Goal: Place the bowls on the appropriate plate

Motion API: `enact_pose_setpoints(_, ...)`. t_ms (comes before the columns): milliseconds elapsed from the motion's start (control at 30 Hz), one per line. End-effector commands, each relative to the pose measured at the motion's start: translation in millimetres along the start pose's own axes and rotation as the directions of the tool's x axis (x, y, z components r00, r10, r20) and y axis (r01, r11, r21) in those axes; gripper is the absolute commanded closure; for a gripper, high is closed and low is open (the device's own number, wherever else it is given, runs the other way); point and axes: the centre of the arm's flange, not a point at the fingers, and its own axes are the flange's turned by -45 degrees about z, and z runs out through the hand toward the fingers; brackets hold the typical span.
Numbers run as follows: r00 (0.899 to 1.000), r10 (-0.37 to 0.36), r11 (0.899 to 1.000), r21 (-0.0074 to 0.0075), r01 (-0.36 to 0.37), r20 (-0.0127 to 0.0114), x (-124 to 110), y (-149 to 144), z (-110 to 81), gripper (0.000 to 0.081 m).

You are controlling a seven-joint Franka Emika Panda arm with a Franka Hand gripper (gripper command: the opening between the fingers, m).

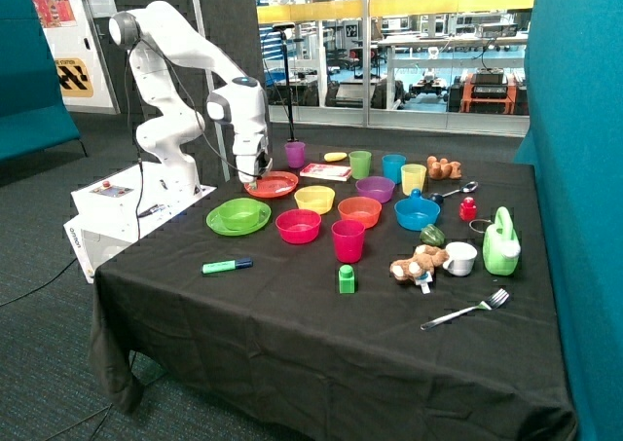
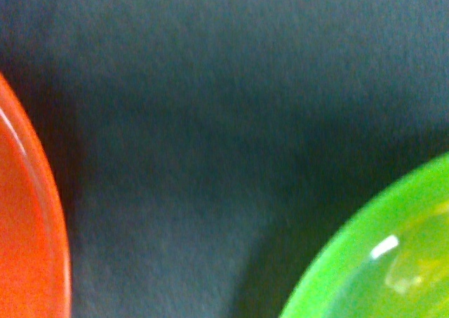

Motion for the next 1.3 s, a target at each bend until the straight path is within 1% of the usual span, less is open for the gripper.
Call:
enact_pose_setpoints(0, 1.0, 0.021, 1.0, 0.0018, -0.021, 0.0037, 35.8, -5.3, -12.9, 0.0367)
enact_pose_setpoints(133, 0.999, 0.042, 0.999, 0.0017, -0.042, 0.0038, 50.1, -6.8, -16.6, 0.0369)
enact_pose_setpoints(200, 0.998, 0.067, 0.998, 0.0017, -0.067, 0.0038, 58.0, -6.7, -18.3, 0.0371)
enact_pose_setpoints(333, 0.996, 0.093, 0.996, 0.0016, -0.093, 0.0039, 66.7, -5.4, -20.2, 0.0371)
enact_pose_setpoints(467, 0.988, 0.156, 0.988, 0.0013, -0.156, 0.0039, 76.5, -0.8, -21.9, 0.0372)
enact_pose_setpoints(500, 0.987, 0.163, 0.987, 0.0013, -0.163, 0.004, 78.4, 0.3, -22.2, 0.0372)
enact_pose_setpoints(567, 0.979, 0.206, 0.979, 0.0011, -0.206, 0.004, 84.0, 4.5, -23.5, 0.0373)
enact_pose_setpoints(600, 0.977, 0.213, 0.977, 0.0011, -0.213, 0.004, 86.1, 6.1, -24.1, 0.0373)
enact_pose_setpoints(700, 0.966, 0.257, 0.966, 0.0009, -0.257, 0.0041, 94.9, 11.9, -26.1, 0.0362)
enact_pose_setpoints(867, 0.955, 0.296, 0.955, 0.0007, -0.296, 0.0041, 104.6, 16.0, -27.4, 0.0358)
enact_pose_setpoints(967, 0.943, 0.333, 0.943, 0.0006, -0.333, 0.0041, 110.4, 17.2, -26.9, 0.036)
enact_pose_setpoints(1067, 0.936, 0.352, 0.936, 0.0005, -0.352, 0.0041, 115.5, 18.4, -26.1, 0.036)
enact_pose_setpoints(1267, 0.916, 0.4, 0.916, 0.0003, -0.4, 0.0041, 126.2, 21.8, -25.6, 0.036)
